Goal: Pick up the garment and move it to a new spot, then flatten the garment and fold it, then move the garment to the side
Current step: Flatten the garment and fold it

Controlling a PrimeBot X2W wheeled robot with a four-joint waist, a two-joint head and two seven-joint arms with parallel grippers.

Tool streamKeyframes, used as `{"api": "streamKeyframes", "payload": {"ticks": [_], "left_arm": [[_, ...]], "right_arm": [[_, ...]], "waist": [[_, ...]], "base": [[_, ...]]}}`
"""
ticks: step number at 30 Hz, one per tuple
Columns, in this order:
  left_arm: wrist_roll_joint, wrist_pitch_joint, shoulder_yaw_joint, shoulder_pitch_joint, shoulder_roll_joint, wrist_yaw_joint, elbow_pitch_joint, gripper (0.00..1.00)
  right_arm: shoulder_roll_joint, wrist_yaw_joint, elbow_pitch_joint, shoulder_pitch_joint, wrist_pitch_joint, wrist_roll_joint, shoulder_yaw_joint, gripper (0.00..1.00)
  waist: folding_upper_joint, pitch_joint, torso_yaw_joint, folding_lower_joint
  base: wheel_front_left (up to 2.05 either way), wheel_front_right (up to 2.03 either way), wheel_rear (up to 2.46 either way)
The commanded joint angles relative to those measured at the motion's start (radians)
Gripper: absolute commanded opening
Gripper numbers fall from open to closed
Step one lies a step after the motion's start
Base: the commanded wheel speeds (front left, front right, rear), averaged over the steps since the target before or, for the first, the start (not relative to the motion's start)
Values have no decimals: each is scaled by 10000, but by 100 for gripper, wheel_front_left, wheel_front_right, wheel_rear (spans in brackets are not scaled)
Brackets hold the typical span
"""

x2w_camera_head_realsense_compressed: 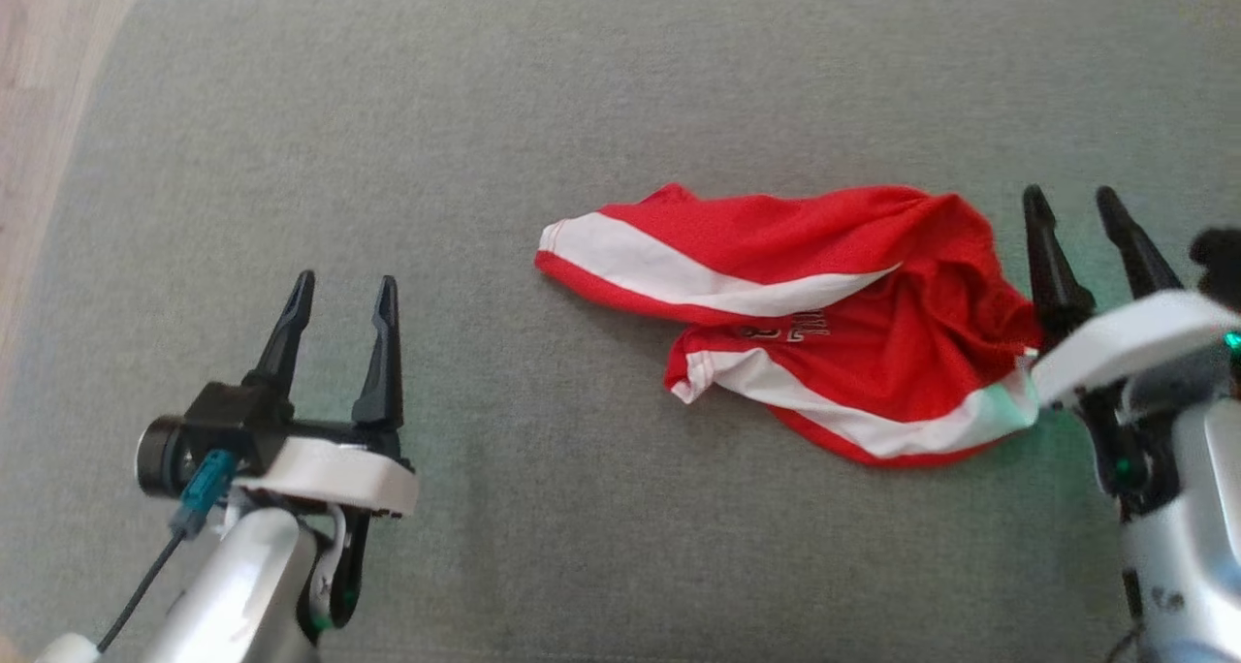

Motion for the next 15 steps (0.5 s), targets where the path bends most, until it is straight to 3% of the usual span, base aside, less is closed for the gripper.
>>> {"api": "streamKeyframes", "payload": {"ticks": [1, 7, 15], "left_arm": [[9, -42, 363, -79, 365, 59, -242, 100], [-18, 48, 453, 334, 557, 333, -451, 100], [-40, 301, 466, 913, 773, 681, -899, 100]], "right_arm": [[-132, 37, -502, -42, -277, -208, 169, 100], [53, 37, -1933, 1059, -1682, -1398, 127, 100], [824, 37, -3847, 3109, -1473, -2112, 145, 100]], "waist": [[0, -174, -149, 1], [0, -636, -418, 1], [0, -1099, -568, 1]], "base": [[0, 0, 0], [0, 0, 0], [0, 0, 0]]}}
